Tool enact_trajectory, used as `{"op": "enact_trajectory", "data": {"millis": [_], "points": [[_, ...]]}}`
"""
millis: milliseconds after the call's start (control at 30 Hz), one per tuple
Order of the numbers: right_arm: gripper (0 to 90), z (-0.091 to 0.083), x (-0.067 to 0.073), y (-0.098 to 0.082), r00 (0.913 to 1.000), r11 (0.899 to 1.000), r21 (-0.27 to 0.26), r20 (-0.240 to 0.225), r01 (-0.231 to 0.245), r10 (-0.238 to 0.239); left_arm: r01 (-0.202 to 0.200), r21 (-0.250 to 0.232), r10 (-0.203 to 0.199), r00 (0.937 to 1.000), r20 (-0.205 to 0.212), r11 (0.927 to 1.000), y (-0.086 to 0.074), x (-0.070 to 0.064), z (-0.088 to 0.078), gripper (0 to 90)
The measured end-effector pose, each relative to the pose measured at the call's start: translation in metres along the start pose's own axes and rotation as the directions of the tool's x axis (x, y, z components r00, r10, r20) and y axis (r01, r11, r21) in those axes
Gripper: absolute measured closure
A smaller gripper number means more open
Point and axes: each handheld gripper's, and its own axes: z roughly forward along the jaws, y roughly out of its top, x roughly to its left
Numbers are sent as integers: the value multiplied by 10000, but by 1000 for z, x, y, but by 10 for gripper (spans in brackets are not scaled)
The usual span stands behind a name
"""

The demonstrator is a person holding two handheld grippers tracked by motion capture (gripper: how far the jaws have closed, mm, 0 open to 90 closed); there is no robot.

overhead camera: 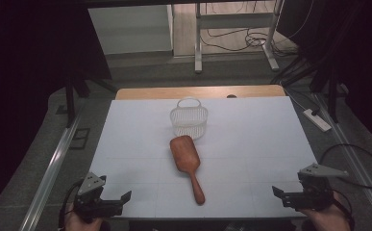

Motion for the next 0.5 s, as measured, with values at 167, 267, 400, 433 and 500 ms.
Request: {"op": "enact_trajectory", "data": {"millis": [167,267,400,433,500], "points": [[0,0,1,0,10000,10000,45,22,44,-44,77,86,-78,9998,172,9999,0,1,1,9],[0,0,1,0,10000,10000,52,9,40,-40,128,168,-132,9995,274,9998,0,2,2,15],[0,1,1,0,10000,9999,123,23,83,-83,336,165,-343,9983,474,9993,0,5,2,18],[0,1,1,0,10000,9999,126,23,80,-80,361,158,-369,9980,512,9992,0,6,2,19],[0,1,1,0,10000,9999,114,11,74,-74,434,155,-442,9973,587,9989,0,6,2,22]]}}
